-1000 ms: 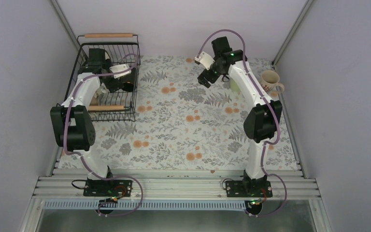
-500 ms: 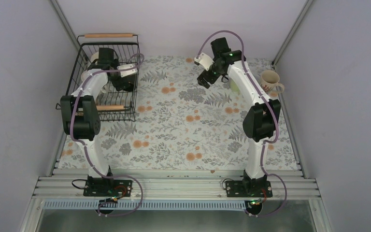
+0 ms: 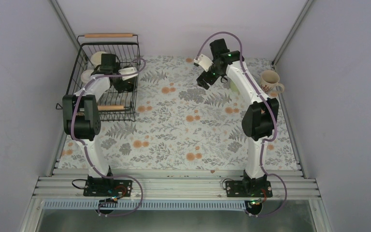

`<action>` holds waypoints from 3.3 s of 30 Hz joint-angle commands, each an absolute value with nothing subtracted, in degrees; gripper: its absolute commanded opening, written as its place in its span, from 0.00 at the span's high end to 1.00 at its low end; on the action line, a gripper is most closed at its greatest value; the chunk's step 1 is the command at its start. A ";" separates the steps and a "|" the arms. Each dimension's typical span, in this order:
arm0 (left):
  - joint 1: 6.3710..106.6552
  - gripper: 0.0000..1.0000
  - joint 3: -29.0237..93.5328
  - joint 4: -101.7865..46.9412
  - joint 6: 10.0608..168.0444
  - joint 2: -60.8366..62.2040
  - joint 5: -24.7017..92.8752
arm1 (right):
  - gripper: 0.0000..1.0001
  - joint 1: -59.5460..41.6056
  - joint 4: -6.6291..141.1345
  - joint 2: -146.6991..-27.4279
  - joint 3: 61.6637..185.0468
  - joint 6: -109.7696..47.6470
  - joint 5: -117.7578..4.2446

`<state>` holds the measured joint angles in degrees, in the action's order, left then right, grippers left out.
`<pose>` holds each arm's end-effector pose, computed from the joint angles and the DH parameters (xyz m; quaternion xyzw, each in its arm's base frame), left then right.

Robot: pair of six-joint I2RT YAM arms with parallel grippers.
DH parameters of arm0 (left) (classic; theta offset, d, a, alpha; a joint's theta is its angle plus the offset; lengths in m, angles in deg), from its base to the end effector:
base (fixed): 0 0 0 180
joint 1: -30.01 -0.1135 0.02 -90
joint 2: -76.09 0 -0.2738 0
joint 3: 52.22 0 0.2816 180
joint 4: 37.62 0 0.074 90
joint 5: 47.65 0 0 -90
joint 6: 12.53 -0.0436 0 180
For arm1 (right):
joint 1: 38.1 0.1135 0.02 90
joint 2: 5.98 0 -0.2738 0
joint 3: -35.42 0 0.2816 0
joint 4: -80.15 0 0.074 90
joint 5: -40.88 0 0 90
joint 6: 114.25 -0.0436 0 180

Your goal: Unload the cups from the dish rack

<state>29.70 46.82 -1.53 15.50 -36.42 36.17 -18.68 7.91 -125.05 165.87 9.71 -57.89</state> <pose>0.4748 -0.0021 0.2115 0.4962 0.7951 0.1352 0.3216 0.4562 0.1679 0.3061 -0.4506 0.8535 0.0417 0.2582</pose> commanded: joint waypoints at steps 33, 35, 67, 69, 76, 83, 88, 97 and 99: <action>29.16 0.98 46.24 -10.20 21.36 -29.91 39.03 | 0.00 -19.02 8.17 -122.53 165.85 9.32 -57.90; 28.76 0.98 48.58 -8.18 21.04 -28.35 40.28 | 0.00 -19.02 8.32 -122.37 166.05 9.26 -57.76; 56.50 0.98 108.84 28.05 27.55 -47.26 35.03 | 0.00 -36.51 10.97 -106.73 160.21 11.50 -61.58; 57.78 0.98 110.46 30.29 27.65 -49.92 34.43 | 0.00 -36.63 11.62 -105.32 156.74 12.84 -62.97; 61.81 0.98 107.81 36.24 23.69 -56.06 34.77 | 0.00 -36.76 14.61 -103.09 148.96 13.57 -63.10; 63.09 0.97 110.52 45.18 19.09 -59.61 31.38 | 0.00 -36.72 15.91 -102.73 144.82 13.92 -64.16; 63.67 0.98 108.39 50.32 17.57 -60.57 31.51 | 0.00 -36.73 15.11 -103.43 145.00 13.86 -65.77; 63.85 0.98 108.85 50.36 17.38 -64.49 36.38 | 0.00 -36.75 13.68 -102.96 142.74 14.91 -67.57; 64.13 0.97 108.54 48.84 17.47 -65.53 38.42 | 0.00 -36.73 13.32 -102.91 142.49 15.00 -68.26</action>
<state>63.62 107.39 51.80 17.90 -64.18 35.67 -36.67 13.89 -104.33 143.42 13.90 -65.69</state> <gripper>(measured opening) 0.067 0.996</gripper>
